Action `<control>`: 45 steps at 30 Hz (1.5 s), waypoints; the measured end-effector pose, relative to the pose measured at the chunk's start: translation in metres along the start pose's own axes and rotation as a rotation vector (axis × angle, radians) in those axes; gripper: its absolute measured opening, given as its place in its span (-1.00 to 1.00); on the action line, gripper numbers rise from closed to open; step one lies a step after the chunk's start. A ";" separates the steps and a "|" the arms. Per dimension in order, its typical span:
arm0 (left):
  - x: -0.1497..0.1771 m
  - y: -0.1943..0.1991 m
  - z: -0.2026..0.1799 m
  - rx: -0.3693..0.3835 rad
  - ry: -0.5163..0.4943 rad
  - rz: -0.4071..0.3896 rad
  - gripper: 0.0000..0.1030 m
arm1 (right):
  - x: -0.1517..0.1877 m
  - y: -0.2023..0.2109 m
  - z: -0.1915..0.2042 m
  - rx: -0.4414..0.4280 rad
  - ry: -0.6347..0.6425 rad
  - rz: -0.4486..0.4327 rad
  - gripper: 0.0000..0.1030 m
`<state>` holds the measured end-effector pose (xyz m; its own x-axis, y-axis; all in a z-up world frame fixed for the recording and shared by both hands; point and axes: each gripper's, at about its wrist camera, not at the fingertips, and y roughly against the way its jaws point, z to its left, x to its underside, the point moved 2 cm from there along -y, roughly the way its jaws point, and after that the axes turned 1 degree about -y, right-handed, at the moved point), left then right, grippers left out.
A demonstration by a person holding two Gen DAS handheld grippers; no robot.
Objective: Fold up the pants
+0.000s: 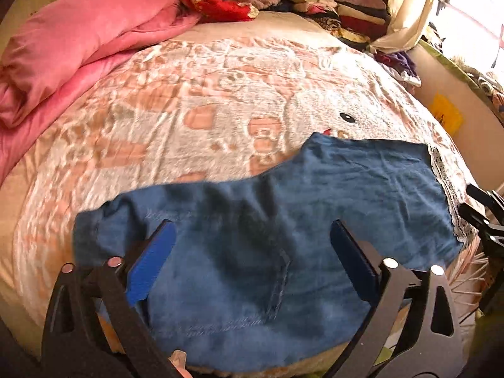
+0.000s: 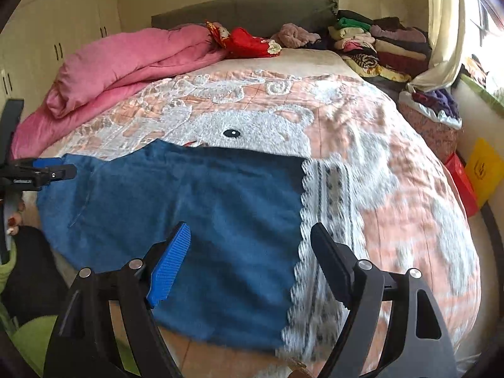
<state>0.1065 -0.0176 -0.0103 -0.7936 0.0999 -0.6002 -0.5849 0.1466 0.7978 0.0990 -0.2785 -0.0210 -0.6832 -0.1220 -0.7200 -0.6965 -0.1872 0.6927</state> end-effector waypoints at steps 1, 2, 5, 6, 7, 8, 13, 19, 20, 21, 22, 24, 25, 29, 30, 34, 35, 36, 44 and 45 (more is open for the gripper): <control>-0.004 -0.005 -0.008 0.027 -0.008 0.010 0.64 | -0.003 -0.006 0.002 0.003 0.005 0.009 0.51; -0.006 -0.010 -0.014 0.047 -0.013 0.020 0.60 | -0.007 -0.013 0.004 0.002 0.010 0.020 0.51; -0.010 -0.030 -0.034 0.107 -0.038 0.070 0.41 | -0.017 -0.035 0.009 -0.002 0.028 0.049 0.51; -0.010 -0.038 -0.040 0.105 -0.050 0.083 0.40 | -0.020 -0.041 0.011 -0.007 0.039 0.054 0.51; -0.010 -0.042 -0.043 0.101 -0.058 0.090 0.40 | -0.022 -0.047 0.012 -0.001 0.051 0.062 0.51; -0.011 -0.050 -0.046 0.096 -0.071 0.098 0.40 | -0.022 -0.052 0.013 0.006 0.059 0.072 0.51; -0.007 -0.077 -0.038 0.018 -0.090 0.110 0.44 | -0.017 -0.081 0.001 0.074 0.054 0.156 0.51; -0.003 -0.079 -0.032 0.039 -0.108 0.078 0.49 | -0.009 -0.090 -0.020 0.038 -0.052 0.157 0.51; -0.003 -0.079 -0.031 0.042 -0.107 0.073 0.50 | -0.009 -0.091 -0.019 0.047 -0.044 0.157 0.51; -0.003 -0.079 -0.031 0.046 -0.105 0.068 0.50 | -0.009 -0.092 -0.017 0.056 -0.037 0.157 0.51; -0.003 -0.078 -0.030 0.050 -0.103 0.064 0.51 | -0.009 -0.092 -0.016 0.059 -0.035 0.156 0.51; -0.003 -0.077 -0.030 0.058 -0.099 0.061 0.58 | -0.010 -0.090 -0.016 0.058 -0.046 0.150 0.51; -0.003 -0.076 -0.030 0.061 -0.102 0.066 0.67 | -0.010 -0.087 -0.017 0.057 -0.066 0.140 0.51; 0.001 -0.070 -0.033 0.036 -0.118 0.053 0.73 | -0.006 -0.064 -0.019 0.041 -0.138 0.075 0.51; 0.001 -0.069 -0.034 0.031 -0.122 0.051 0.76 | -0.004 -0.059 -0.018 0.038 -0.144 0.066 0.51; 0.003 -0.063 -0.036 0.032 -0.125 0.046 0.81 | 0.002 -0.034 -0.014 0.047 -0.140 0.030 0.91; 0.003 -0.061 -0.037 0.027 -0.125 0.043 0.81 | 0.003 -0.026 -0.013 0.054 -0.138 0.014 0.91; 0.005 -0.059 -0.037 0.024 -0.128 0.042 0.81 | 0.003 -0.020 -0.013 0.056 -0.135 0.004 0.91; 0.004 -0.036 -0.039 0.039 -0.109 0.010 0.81 | 0.006 0.014 -0.020 0.085 -0.142 -0.032 0.91; 0.004 -0.032 -0.039 0.041 -0.106 0.005 0.81 | 0.006 0.017 -0.021 0.087 -0.145 -0.036 0.91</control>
<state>0.1156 -0.0600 -0.0357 -0.7729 0.2039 -0.6009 -0.5722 0.1855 0.7989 0.0876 -0.3028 -0.0145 -0.6776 0.0266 -0.7349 -0.7332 -0.1027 0.6723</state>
